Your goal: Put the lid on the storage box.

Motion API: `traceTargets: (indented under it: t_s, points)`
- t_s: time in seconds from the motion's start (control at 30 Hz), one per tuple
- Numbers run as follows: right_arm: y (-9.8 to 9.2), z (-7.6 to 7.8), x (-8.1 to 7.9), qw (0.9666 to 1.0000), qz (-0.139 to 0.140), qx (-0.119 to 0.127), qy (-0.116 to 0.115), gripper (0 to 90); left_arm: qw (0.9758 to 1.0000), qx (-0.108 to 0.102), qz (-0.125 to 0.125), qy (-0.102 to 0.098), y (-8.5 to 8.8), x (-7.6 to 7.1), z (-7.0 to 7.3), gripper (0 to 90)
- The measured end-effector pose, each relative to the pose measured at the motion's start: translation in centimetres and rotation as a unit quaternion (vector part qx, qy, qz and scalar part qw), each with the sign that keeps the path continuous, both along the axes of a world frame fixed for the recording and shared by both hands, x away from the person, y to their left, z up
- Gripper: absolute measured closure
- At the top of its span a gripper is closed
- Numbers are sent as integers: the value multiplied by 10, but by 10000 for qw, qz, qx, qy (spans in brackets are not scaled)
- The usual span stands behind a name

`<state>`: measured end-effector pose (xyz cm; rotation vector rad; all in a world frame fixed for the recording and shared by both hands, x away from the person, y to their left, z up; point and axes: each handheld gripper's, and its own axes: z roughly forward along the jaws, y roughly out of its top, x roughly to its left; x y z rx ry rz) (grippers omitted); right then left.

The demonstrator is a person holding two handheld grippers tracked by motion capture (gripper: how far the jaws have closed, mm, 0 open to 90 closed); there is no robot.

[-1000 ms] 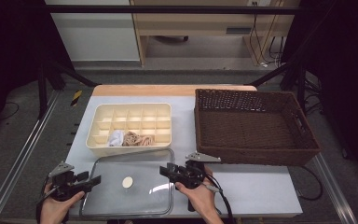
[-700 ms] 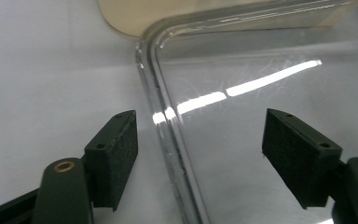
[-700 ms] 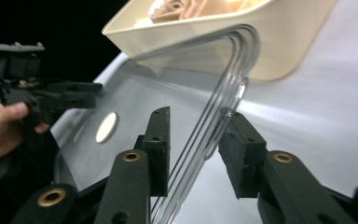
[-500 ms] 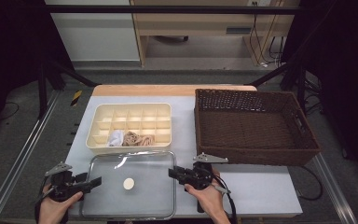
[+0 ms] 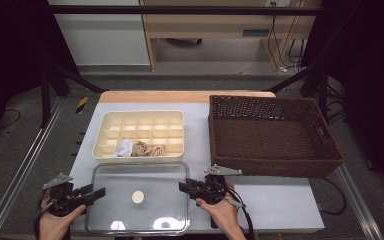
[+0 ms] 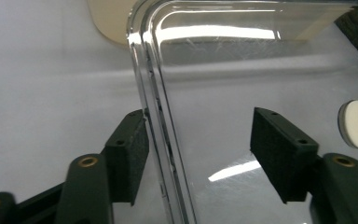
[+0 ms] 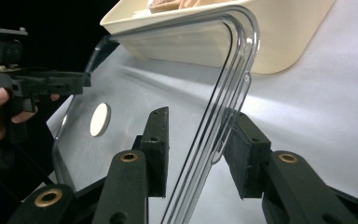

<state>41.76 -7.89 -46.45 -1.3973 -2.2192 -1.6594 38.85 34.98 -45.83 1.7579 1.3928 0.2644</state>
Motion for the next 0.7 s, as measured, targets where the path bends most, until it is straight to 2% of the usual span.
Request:
traceTargets:
  t_s: [0.07, 0.2, 0.23, 0.4, 0.5, 0.57, 0.7]
  points:
    - [0, 1, -1, 10000, -31, 12, -3, 642, 10000, -65, 62, -44, 2, -2, 3, 459]
    - [-1, 5, -1, 10000, -63, 63, -28, 657, 9997, -63, 141, -205, 2, -6, 10, 486]
    - [-1, 8, -1, 9999, -117, 82, -28, 662, 9994, -92, 170, -302, 2, -8, 14, 511]
    - [-2, 13, -1, 9998, -151, 146, -24, 675, 9991, -60, 209, -365, 2, -12, 19, 533]
    - [-3, 19, 0, 9995, -223, 216, -28, 689, 9979, -167, 282, -562, 3, -15, 27, 574]
    - [-5, 25, 0, 9991, -266, 333, -23, 704, 9970, -150, 272, -712, 2, -16, 34, 599]
    - [-6, 37, 0, 9992, -254, 249, -190, 709, 9961, 19, 212, -853, 0, -13, 46, 621]
